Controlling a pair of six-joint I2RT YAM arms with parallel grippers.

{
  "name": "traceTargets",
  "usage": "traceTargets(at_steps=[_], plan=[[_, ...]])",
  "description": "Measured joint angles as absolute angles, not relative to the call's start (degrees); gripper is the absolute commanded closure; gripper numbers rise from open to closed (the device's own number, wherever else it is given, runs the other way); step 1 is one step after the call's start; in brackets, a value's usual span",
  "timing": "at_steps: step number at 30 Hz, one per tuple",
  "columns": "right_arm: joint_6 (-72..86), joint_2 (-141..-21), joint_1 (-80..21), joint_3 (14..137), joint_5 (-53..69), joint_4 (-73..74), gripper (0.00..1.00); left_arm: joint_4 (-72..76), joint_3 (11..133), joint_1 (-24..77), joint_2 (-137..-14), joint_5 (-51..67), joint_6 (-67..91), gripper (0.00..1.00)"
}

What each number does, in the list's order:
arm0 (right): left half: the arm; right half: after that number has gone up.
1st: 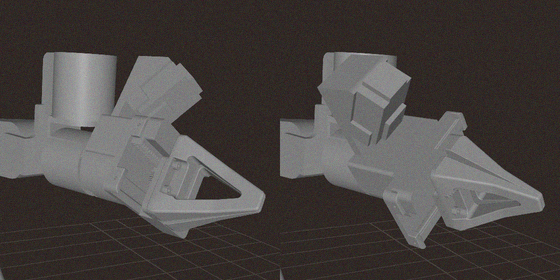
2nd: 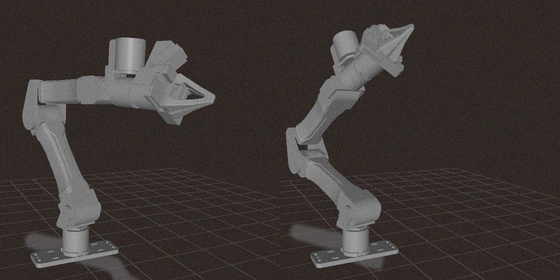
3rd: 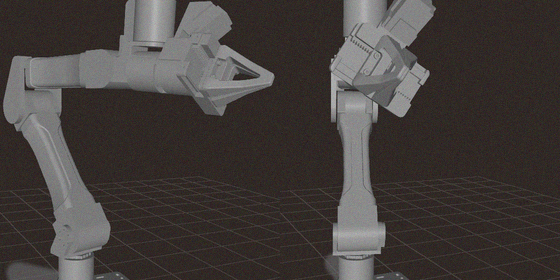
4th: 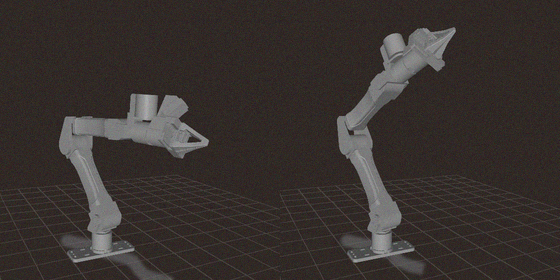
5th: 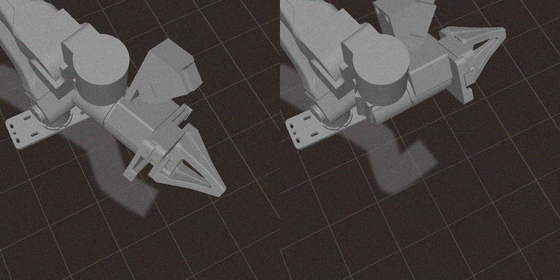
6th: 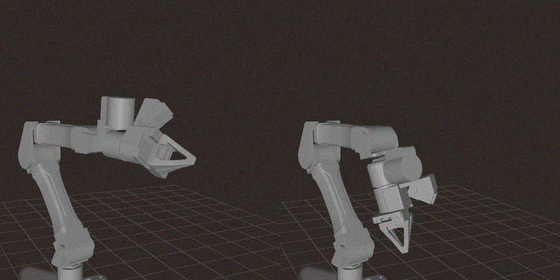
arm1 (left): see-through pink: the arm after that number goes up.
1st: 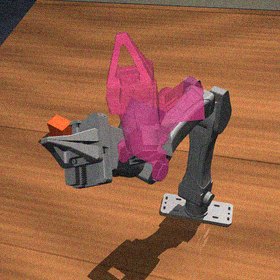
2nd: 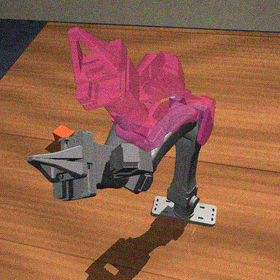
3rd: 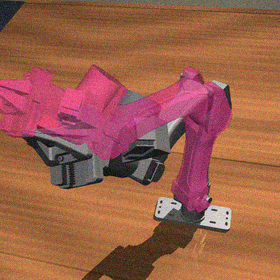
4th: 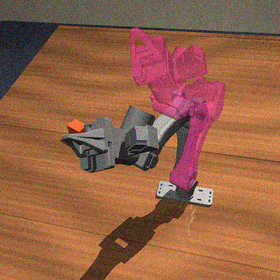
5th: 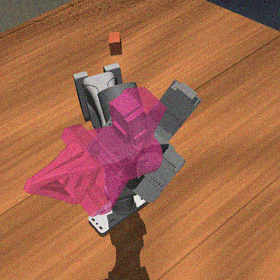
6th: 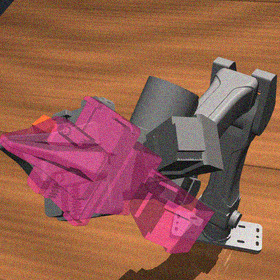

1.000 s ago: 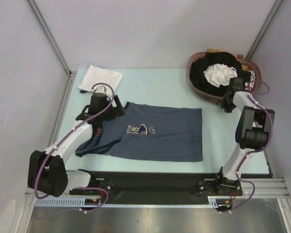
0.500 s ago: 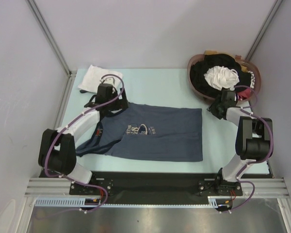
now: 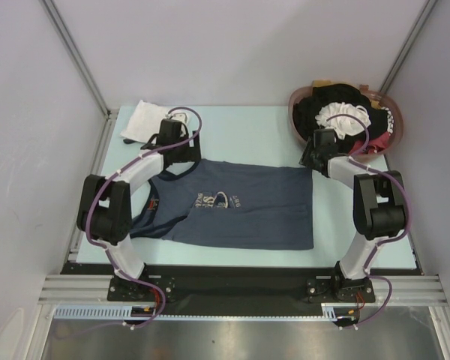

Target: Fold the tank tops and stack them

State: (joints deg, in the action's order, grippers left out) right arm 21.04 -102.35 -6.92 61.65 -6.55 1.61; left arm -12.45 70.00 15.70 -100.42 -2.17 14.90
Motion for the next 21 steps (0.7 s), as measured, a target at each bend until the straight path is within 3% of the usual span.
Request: traceTargets(at_steps=[21], plan=[[20.9, -107.2, -11.1, 67.0, -16.6, 13.4, 0.55, -15.6, 74.8, 15.6, -106.9, -2.6, 12.4, 0.09]])
